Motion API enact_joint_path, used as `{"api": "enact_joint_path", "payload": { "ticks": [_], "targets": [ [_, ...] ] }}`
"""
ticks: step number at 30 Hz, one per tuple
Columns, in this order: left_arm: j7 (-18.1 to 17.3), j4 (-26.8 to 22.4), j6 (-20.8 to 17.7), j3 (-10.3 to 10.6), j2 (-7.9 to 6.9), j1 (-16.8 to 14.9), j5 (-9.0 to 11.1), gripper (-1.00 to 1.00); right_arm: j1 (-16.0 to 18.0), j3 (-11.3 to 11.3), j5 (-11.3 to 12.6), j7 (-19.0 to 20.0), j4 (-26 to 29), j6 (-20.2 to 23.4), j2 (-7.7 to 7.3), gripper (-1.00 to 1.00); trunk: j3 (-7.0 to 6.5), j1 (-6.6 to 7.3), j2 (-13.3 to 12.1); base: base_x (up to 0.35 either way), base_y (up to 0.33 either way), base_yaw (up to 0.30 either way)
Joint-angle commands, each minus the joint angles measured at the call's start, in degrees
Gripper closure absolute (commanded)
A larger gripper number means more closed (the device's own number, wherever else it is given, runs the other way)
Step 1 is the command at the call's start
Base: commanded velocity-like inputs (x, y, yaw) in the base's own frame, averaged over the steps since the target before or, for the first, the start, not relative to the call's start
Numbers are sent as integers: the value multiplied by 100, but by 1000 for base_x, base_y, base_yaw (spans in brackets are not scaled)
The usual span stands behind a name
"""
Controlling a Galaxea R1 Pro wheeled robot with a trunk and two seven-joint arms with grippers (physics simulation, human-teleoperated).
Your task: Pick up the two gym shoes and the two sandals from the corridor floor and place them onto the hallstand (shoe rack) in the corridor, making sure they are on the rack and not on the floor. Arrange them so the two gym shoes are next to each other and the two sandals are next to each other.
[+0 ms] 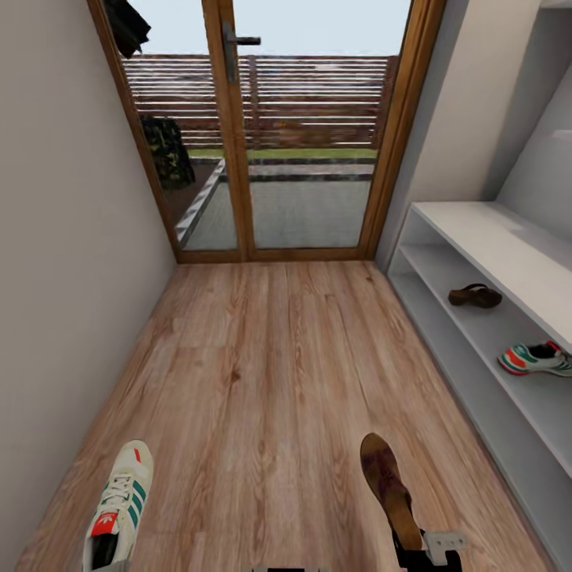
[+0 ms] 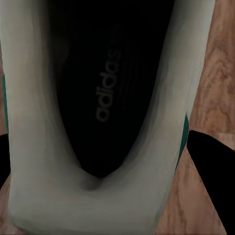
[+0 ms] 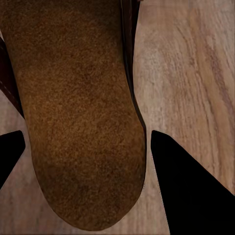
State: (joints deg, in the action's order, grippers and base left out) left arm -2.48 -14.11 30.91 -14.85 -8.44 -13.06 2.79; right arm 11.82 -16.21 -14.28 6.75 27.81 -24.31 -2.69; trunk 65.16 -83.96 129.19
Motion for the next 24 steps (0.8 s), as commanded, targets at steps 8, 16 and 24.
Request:
{"api": "enact_joint_path", "payload": {
  "ticks": [8,16,24],
  "targets": [
    [-24,5,18,-9,0,-4,29,100,4,-49,-23,55,-2,-21,5,100,4,-3,1,338,0,0],
    [-24,5,18,-9,0,-4,30,100,4,-49,-17,55,5,-21,13,100,4,-3,1,338,0,0],
    [-24,5,16,-11,0,-4,36,100,4,-49,-14,61,5,-21,22,100,4,-3,1,338,0,0]
  ]
}}
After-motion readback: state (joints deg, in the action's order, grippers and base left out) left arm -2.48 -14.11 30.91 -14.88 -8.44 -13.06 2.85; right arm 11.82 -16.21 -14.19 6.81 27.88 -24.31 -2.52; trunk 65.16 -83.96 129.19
